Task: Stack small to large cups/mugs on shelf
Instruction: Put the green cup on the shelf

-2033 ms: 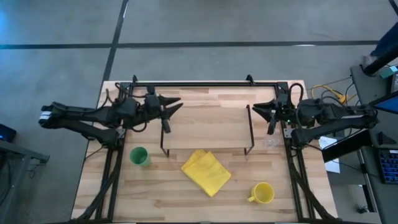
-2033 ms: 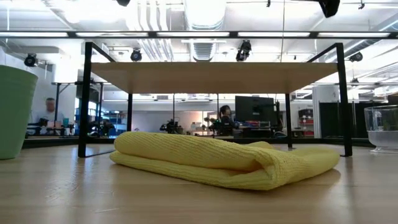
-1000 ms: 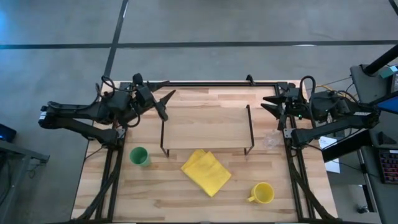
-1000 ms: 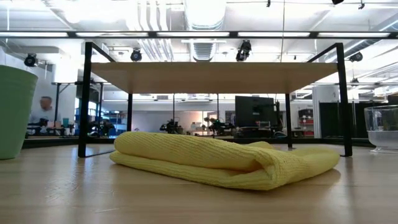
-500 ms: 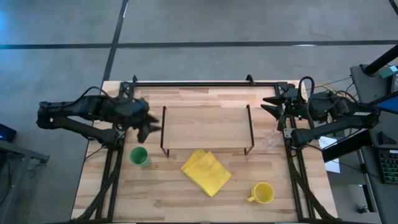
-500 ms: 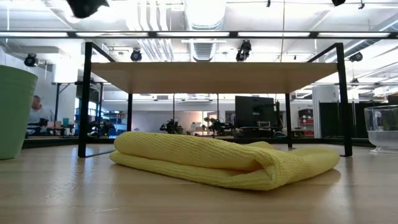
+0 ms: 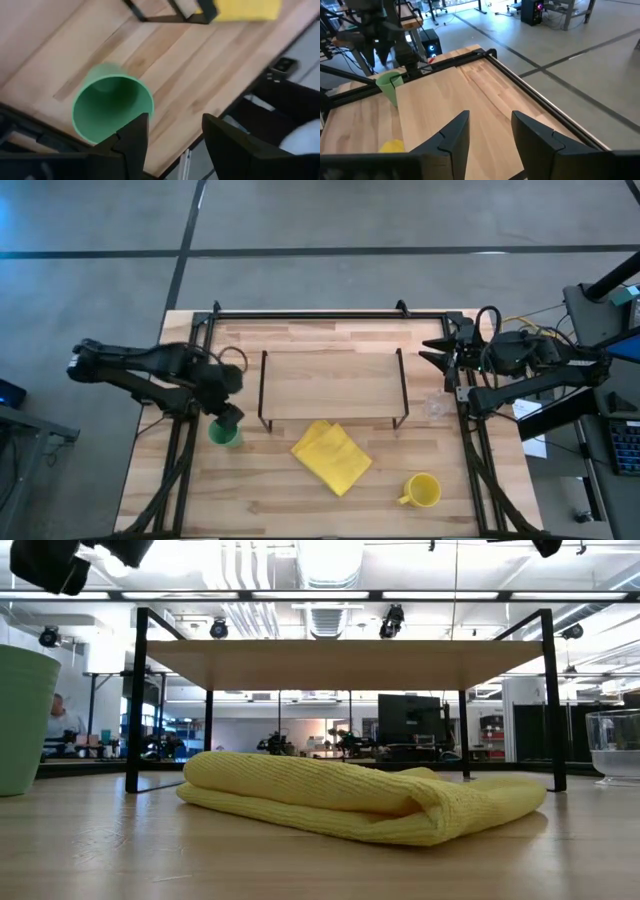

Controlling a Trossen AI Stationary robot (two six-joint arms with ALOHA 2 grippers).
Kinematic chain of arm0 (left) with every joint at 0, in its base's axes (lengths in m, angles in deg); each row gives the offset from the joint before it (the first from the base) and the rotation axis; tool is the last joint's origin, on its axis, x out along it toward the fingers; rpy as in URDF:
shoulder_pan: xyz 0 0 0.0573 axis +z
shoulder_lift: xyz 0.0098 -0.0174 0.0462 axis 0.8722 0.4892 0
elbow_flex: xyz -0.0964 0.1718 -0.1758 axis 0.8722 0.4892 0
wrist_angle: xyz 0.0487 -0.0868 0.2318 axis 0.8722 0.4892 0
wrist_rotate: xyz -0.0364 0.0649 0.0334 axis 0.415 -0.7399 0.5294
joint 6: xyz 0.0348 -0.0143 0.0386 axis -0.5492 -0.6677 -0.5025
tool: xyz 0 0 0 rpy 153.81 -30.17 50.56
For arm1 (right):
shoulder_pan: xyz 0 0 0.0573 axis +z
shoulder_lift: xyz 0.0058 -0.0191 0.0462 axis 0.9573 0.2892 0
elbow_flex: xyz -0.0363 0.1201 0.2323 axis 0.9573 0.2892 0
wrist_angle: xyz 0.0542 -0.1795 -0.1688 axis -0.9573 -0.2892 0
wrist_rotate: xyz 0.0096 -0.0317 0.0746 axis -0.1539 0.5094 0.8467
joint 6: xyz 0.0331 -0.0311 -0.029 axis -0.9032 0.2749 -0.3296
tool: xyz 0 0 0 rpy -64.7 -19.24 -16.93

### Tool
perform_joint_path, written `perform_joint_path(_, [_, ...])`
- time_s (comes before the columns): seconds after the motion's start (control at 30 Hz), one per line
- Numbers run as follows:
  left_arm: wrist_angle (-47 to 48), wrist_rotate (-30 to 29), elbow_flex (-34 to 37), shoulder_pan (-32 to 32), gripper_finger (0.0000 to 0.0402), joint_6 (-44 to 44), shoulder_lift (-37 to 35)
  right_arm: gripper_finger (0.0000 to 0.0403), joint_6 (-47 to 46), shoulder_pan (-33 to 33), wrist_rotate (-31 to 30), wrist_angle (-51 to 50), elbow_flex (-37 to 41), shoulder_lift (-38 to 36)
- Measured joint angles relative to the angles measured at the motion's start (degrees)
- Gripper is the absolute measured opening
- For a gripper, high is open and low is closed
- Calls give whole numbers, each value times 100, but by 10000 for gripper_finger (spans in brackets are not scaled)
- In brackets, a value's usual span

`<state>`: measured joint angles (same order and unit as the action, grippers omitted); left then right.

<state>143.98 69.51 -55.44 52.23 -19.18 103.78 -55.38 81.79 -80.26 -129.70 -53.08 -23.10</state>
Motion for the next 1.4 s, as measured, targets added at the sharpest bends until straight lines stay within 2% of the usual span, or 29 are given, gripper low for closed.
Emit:
perform_joint_path(0.23, [1,0,0,-354,171,643,895,139,-259,0,1,0,88,20])
perform_joint_path(0.4, [271,-4,8,-537,171,697,1359,138,-259,0,1,-20,138,20])
perform_joint_path(0.67, [-31,-325,42,-652,171,841,1703,139,-260,0,-1,-303,138,20])
perform_joint_path(1.07, [238,-570,63,-656,170,793,1984,139,-259,0,-1,-331,138,20])
perform_joint_path(1.2, [222,-570,68,-656,143,793,1990,137,-259,0,-1,-384,138,20])
perform_joint_path(1.4, [198,-567,70,-656,61,795,1975,134,-259,0,-1,-505,138,20])
